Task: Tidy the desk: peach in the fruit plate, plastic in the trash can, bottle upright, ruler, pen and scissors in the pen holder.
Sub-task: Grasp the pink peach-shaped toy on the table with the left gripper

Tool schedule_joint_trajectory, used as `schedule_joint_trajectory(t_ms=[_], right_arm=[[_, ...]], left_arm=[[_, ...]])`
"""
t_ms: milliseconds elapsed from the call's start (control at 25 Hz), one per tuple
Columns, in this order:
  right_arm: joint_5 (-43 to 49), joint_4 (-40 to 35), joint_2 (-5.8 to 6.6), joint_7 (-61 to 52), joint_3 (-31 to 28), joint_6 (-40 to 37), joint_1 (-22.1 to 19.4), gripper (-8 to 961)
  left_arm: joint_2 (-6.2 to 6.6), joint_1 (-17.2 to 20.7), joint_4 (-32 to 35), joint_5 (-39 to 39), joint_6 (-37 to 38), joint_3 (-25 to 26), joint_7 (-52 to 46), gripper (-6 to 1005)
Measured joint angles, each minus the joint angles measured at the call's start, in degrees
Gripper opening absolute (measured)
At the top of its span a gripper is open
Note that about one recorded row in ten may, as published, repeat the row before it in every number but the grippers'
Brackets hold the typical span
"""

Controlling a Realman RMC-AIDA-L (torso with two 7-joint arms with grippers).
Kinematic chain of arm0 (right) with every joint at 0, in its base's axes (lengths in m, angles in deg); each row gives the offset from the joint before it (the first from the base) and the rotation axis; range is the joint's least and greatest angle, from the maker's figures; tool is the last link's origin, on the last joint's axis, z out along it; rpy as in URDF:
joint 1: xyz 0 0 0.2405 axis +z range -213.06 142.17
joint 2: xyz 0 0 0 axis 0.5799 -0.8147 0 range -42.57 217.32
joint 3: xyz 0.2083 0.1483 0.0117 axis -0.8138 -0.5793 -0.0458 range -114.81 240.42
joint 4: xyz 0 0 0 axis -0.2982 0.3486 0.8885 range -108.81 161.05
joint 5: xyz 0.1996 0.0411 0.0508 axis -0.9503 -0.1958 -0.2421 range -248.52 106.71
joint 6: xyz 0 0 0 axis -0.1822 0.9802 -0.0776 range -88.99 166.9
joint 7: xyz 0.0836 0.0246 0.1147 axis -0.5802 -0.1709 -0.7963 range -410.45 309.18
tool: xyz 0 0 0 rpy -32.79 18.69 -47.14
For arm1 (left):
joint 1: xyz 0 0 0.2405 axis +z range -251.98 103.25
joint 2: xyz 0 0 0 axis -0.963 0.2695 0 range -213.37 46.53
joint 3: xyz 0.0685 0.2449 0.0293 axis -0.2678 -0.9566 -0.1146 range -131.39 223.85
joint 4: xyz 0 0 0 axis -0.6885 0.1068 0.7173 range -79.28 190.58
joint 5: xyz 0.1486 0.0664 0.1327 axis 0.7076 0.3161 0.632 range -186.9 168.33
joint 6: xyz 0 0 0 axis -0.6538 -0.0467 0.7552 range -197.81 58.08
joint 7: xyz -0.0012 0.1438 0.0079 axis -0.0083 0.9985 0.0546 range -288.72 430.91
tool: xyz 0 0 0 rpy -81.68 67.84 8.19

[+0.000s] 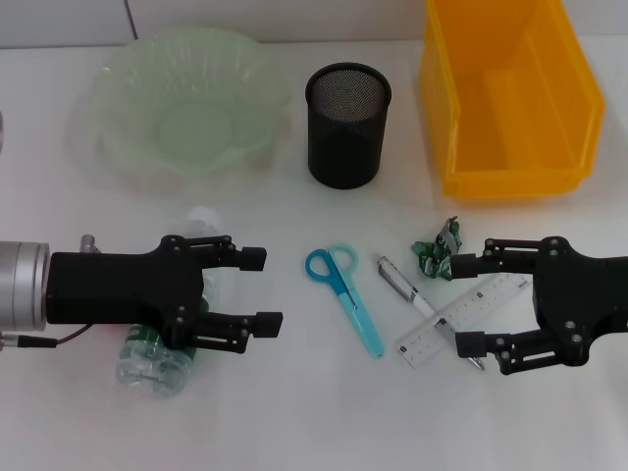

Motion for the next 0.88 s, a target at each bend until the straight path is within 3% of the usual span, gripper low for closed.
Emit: schedule_joint_trajectory(t_ms=[440,640,680,760,840,880], right_arm=[[0.0,1.4,0.00,0.0,0.0,0.4,0.2,838],[0.1,2.4,-0.04,0.1,0.0,0.9,0.4,837],[0.1,2.5,-0.05,0.2,0.0,1.0,0.4,837],[0.1,2.5,-0.04,0.3,0.0,1.0,0.3,837],[0.1,2.5,0.02,0.5,0.0,1.0,0.1,837],[0.1,2.5,0.02,0.6,0.0,1.0,0.0,837]], left_arm=[[-0.02,0.1,0.1,-0.4,0.0,0.1,0.1,859],[-0.42,0.6,0.3,-0.4,0.2,2.7,1.2,860],[-0.43,1.5,1.3,-0.4,0.1,5.5,2.4,855],[0.26,3.0,2.0,-0.2,-0.7,9.1,3.4,845],[0.26,3.0,2.0,-0.2,-0.7,9.1,3.4,834],[2.00,4.9,1.0,-0.1,-2.3,13.6,4.5,829]])
